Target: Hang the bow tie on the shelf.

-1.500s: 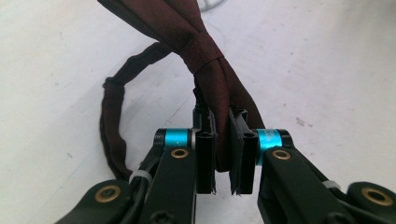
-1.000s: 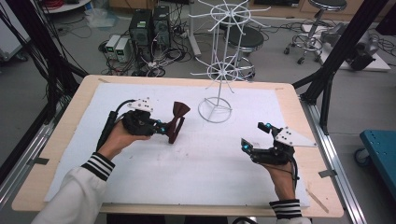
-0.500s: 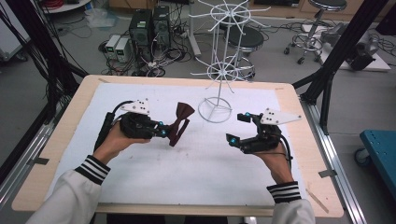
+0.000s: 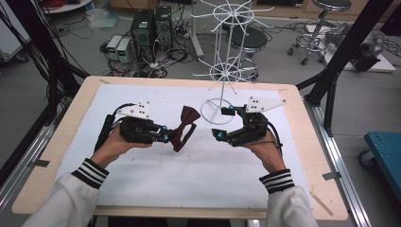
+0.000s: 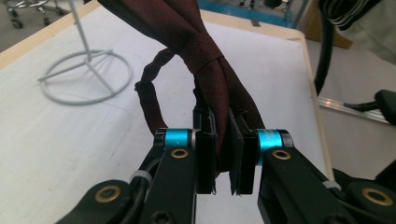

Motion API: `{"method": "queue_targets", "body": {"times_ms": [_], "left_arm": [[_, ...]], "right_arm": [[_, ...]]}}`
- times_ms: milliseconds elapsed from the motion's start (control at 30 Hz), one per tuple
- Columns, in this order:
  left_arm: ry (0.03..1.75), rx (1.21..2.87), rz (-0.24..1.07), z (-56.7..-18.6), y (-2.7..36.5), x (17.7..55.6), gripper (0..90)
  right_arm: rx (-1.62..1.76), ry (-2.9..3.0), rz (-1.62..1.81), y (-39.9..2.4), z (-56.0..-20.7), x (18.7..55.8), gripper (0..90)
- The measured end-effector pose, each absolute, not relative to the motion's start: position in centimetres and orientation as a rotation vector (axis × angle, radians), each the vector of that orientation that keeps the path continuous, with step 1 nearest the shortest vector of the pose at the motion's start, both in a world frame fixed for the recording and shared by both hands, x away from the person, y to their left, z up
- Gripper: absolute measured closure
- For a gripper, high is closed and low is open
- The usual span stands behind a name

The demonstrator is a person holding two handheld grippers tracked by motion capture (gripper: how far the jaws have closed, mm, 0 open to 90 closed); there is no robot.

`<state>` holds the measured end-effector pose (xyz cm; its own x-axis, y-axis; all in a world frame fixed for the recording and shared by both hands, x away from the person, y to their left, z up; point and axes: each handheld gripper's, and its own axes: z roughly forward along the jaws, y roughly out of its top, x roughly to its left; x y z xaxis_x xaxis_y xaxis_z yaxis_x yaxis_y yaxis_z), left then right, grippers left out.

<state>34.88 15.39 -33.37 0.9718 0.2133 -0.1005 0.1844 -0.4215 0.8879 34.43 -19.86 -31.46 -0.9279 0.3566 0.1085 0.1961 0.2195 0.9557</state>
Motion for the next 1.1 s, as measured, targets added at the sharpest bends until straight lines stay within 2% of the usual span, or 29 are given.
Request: {"method": "queue_targets", "body": {"times_ms": [267,667,767,967,1067,1100], "left_arm": [[0.2,2.007,0.047,-33.0,15.2,34.2,82.4],[0.109,1.986,0.051,-32.7,15.0,33.7,82.4],[0.095,1.973,0.052,-32.7,15.0,33.5,82.4],[0.082,1.977,0.06,-32.7,14.9,33.5,82.4],[0.074,1.975,0.062,-32.7,14.8,33.5,82.4],[0.069,1.977,0.063,-32.7,14.8,33.5,82.4]], "right_arm": [[0.503,2.443,1.803,-17.1,-30.4,35.2,14.8],[0.481,2.509,1.782,-15.7,-30.1,35.6,18.7],[0.478,2.521,1.791,-15.6,-30.0,35.7,25.2],[0.469,2.551,1.79,-15.4,-30.0,35.6,30.6],[0.433,2.565,1.791,-15.3,-30.0,35.5,38.3],[0.407,2.569,1.79,-15.2,-29.9,35.4,45.4]]}}
